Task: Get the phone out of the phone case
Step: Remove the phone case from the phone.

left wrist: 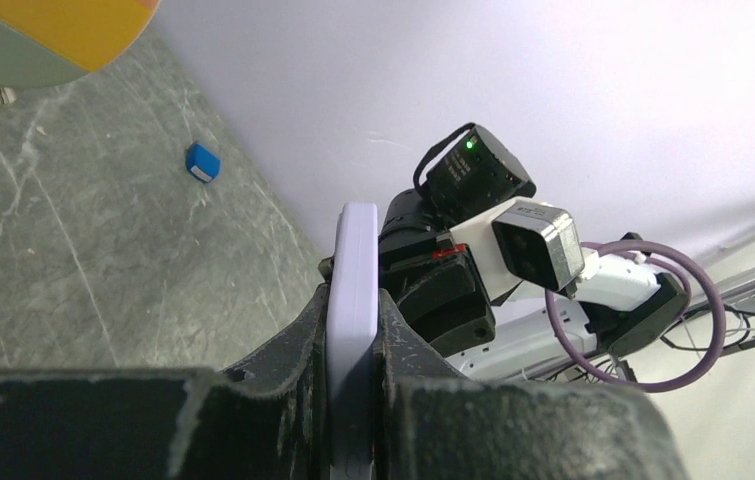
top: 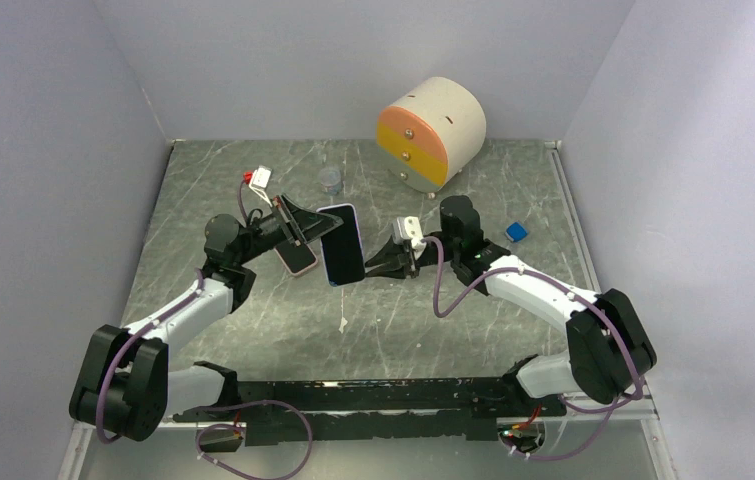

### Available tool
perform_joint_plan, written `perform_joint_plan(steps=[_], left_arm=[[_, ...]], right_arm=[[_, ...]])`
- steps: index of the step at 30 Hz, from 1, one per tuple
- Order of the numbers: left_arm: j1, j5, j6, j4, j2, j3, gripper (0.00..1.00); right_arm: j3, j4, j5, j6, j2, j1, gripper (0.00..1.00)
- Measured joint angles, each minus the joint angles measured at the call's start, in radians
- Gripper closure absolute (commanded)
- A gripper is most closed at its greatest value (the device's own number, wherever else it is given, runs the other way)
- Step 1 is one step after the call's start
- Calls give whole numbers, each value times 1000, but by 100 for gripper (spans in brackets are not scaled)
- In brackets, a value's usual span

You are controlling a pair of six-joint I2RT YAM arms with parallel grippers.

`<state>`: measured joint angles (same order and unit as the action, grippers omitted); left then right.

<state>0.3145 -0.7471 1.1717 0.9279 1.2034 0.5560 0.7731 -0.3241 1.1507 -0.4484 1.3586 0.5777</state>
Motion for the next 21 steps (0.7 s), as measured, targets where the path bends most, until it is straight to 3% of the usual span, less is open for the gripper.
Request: perform_joint_plan(steps=[14, 21], left_arm=[[0, 22, 21, 63, 4, 0, 98], [4, 32, 27, 73, 5, 0, 98]], right_arm=[[-103, -423, -46, 410, 48, 0, 73], [-132, -603, -61, 598, 49, 0, 69]])
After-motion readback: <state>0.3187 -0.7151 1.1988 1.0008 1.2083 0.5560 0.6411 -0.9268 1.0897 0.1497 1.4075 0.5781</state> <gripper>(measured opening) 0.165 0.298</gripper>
